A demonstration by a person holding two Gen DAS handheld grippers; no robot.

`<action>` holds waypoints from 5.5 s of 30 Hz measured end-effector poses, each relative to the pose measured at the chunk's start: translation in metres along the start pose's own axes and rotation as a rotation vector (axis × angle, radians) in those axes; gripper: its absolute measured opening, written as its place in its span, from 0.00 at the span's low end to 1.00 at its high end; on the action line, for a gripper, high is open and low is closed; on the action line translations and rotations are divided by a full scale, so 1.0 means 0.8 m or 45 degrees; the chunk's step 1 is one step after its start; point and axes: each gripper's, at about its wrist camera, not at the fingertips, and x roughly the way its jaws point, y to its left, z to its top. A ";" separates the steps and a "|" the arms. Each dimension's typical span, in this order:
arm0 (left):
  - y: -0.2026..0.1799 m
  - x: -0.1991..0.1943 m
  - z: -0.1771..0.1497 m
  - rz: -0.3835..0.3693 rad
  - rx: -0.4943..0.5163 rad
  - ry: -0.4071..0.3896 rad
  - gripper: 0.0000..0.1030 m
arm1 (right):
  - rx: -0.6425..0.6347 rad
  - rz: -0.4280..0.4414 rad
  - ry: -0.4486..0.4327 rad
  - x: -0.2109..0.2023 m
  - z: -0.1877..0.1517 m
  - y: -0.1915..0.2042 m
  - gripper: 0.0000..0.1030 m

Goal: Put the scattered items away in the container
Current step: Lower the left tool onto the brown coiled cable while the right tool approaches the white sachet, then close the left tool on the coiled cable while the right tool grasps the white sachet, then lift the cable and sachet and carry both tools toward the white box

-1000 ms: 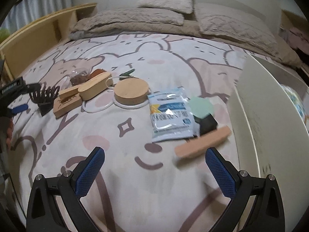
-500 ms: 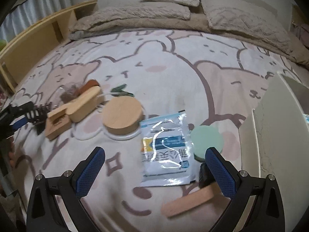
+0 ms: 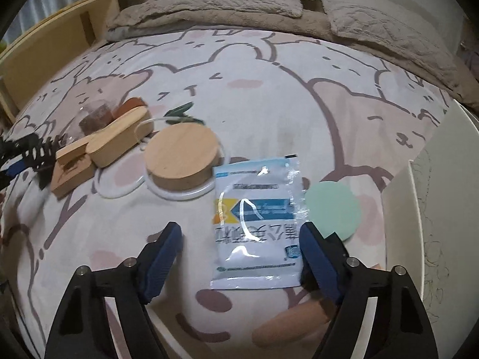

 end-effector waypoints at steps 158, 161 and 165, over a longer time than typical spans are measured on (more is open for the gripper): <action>-0.227 -0.303 -0.098 -0.105 0.604 -0.234 0.62 | 0.070 0.029 -0.543 -0.354 -0.083 0.016 0.56; -0.237 -0.308 -0.096 -0.120 0.615 -0.251 0.62 | 0.074 0.023 -0.562 -0.363 -0.083 0.010 0.56; -0.252 -0.313 -0.093 -0.140 0.636 -0.267 0.62 | 0.081 0.016 -0.585 -0.373 -0.081 0.000 0.56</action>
